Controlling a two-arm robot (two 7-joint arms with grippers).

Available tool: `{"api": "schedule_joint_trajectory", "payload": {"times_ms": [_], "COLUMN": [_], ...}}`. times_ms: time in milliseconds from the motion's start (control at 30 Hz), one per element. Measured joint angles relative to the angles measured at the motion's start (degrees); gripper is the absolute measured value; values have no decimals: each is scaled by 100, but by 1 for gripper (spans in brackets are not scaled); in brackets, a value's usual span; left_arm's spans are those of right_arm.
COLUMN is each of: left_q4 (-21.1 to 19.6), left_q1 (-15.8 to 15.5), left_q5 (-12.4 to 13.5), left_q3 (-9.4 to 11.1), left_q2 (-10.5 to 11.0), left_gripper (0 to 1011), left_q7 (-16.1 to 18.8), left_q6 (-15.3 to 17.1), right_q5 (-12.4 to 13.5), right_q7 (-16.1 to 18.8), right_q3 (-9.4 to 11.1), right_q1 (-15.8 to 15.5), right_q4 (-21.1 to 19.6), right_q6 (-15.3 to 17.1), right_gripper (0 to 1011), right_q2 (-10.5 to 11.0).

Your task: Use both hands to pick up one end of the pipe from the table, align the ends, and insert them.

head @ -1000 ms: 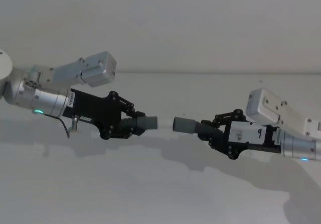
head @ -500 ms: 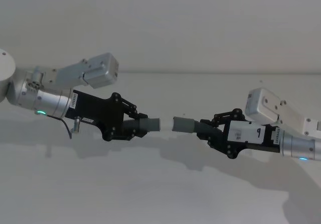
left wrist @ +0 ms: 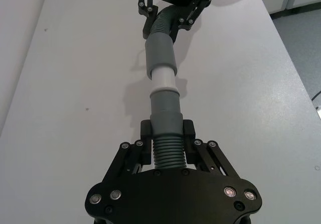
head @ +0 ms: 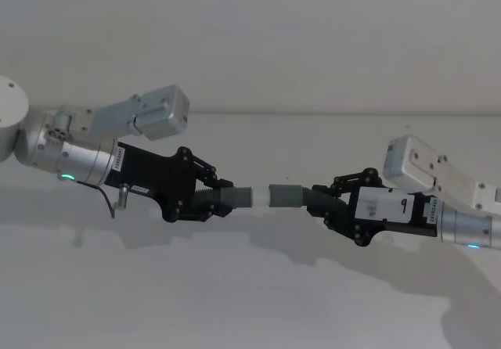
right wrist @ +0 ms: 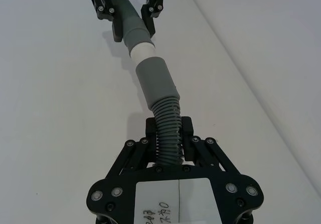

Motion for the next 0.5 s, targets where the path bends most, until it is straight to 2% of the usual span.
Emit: {"api": "schedule_joint_trajectory", "payload": {"times_ms": [500], "left_q4": [4], "left_q1": [-15], "left_q5": [-7], "left_q3": [35], "left_q2": [-8], "left_gripper": [351], "left_q7": [24], "left_q6": [11], "right_q5": [28], "right_q7": [-7], "right_q3": [-35], "right_q1": [21], "right_q4": [4], "right_q6": [6], "right_gripper": [274], "right_q2": [16]}}
